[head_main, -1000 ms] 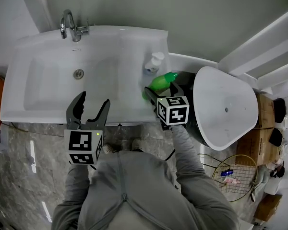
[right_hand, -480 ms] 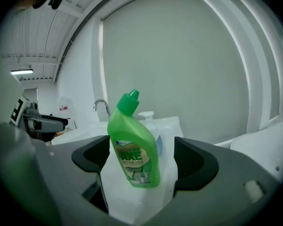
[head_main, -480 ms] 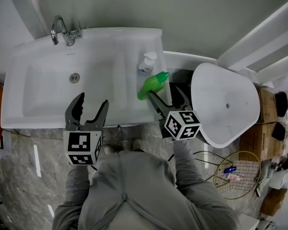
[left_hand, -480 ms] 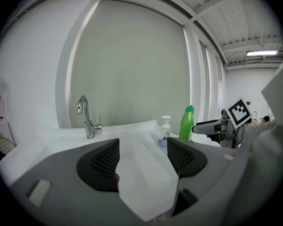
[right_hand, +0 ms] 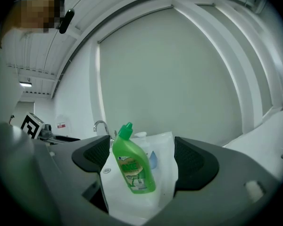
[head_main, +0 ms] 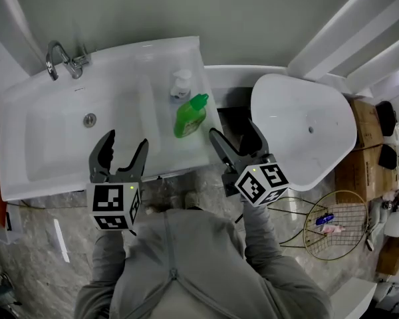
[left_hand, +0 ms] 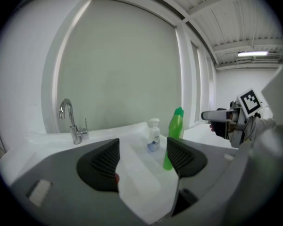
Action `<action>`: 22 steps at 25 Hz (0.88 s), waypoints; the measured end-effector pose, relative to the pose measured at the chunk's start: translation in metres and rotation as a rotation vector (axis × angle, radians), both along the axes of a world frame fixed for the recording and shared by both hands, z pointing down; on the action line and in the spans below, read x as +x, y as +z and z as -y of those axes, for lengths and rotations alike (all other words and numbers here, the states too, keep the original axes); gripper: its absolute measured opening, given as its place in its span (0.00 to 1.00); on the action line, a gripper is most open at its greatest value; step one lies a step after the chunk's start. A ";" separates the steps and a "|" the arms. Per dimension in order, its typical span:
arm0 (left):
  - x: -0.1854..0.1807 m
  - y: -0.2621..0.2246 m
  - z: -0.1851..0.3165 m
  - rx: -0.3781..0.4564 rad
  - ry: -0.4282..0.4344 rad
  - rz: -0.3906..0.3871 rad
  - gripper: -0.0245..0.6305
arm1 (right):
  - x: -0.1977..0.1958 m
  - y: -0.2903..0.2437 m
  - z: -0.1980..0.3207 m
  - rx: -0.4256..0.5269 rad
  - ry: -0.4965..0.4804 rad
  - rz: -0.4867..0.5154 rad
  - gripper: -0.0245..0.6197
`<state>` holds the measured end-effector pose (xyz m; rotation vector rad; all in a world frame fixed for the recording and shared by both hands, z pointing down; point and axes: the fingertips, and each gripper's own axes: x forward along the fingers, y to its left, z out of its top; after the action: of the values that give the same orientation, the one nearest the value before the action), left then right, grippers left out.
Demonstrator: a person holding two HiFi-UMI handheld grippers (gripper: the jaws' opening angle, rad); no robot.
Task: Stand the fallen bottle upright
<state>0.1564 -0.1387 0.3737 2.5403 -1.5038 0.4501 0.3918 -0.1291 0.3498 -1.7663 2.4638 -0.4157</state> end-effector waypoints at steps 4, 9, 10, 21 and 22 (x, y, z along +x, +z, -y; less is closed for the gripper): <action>0.013 -0.002 0.001 0.004 0.032 0.004 0.58 | 0.012 -0.001 -0.011 0.000 0.024 -0.009 0.70; 0.029 -0.006 0.003 0.014 0.065 0.007 0.58 | 0.015 0.002 -0.022 -0.005 0.022 -0.054 0.70; 0.031 -0.007 0.003 0.016 0.070 0.008 0.58 | 0.016 0.002 -0.023 -0.004 0.024 -0.065 0.70; 0.043 -0.011 0.007 0.021 0.079 0.015 0.58 | 0.021 -0.001 -0.020 0.007 0.020 -0.124 0.70; 0.044 -0.011 0.007 0.021 0.077 0.015 0.58 | 0.021 -0.001 -0.020 0.006 0.018 -0.126 0.70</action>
<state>0.2001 -0.1461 0.3624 2.6248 -1.4268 0.4672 0.4131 -0.1095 0.3490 -1.8650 2.5269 -0.3042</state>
